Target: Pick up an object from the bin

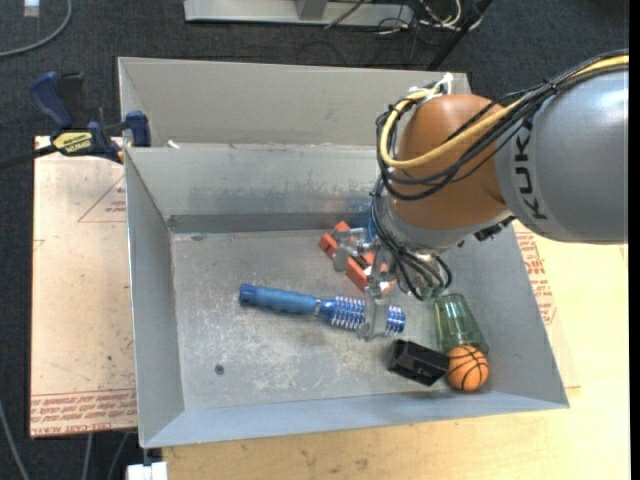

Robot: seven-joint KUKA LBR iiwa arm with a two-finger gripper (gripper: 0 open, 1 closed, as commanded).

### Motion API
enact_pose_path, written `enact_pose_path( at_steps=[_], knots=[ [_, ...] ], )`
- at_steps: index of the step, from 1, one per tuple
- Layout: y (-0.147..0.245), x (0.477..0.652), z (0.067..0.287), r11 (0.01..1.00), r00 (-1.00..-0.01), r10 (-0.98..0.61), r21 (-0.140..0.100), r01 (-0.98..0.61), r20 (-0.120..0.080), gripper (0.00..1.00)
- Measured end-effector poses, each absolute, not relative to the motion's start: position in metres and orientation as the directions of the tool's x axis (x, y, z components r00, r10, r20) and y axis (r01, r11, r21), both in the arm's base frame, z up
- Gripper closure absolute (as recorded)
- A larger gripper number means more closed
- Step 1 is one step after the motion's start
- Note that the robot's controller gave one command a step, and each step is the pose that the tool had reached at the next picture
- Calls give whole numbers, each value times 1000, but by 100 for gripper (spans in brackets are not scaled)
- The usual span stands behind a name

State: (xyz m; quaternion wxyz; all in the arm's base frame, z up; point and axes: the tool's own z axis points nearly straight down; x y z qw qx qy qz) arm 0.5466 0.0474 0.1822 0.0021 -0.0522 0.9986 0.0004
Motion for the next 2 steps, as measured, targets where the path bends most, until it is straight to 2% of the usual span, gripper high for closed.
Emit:
enact_pose_path(
  at_steps=[1, 2],
  knots=[
    [45, 541, 161, 999, -999, 48, 2, 48, -1, 0],
    [20, 551, 97, 998, -998, 61, 2, 61, -5, 100]
  ],
)
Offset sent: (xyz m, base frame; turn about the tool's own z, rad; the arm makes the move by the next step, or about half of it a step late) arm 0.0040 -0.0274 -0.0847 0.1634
